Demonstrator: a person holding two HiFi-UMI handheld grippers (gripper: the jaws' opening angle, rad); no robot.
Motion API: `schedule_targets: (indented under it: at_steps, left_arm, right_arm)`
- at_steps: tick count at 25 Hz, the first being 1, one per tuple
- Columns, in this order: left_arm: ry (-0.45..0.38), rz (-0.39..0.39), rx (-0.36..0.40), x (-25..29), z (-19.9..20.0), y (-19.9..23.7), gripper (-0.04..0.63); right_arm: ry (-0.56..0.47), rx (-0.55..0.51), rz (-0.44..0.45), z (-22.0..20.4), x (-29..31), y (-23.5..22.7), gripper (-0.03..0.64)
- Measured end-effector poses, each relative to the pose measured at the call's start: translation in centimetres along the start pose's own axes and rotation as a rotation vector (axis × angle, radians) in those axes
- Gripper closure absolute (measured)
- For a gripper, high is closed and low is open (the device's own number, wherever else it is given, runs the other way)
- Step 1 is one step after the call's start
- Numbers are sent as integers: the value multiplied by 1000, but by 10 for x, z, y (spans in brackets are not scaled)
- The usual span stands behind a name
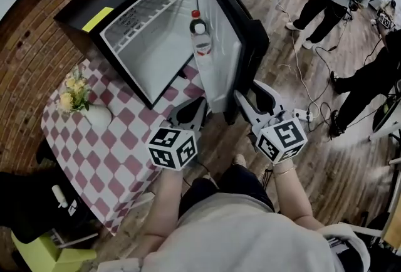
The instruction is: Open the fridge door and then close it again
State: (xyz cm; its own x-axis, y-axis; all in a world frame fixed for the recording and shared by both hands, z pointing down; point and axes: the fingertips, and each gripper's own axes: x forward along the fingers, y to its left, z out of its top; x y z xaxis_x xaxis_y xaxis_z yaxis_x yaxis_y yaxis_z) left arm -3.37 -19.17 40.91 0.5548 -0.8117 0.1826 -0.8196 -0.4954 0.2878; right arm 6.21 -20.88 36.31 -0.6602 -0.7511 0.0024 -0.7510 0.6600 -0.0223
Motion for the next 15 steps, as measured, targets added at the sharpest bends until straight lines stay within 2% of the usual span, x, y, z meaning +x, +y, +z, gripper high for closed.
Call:
schedule_targets:
  at_steps: [5,10,13,15]
  left_arm:
    - [-6,37,-3,-17,-2,13,587]
    - [-45,109,-16,-35,6,33,588]
    - [-57,151,-18,-45,8,46,586]
    - [-70,182,-22,-51,11,56,588]
  right_arm:
    - [-23,-27,107,-4,18,42,446]
    - [-10,-64,174,-2,40,75,433]
    - [-9,-78,244,-3,54,94,465]
    - [-7,-87,281,-3,65,104,463]
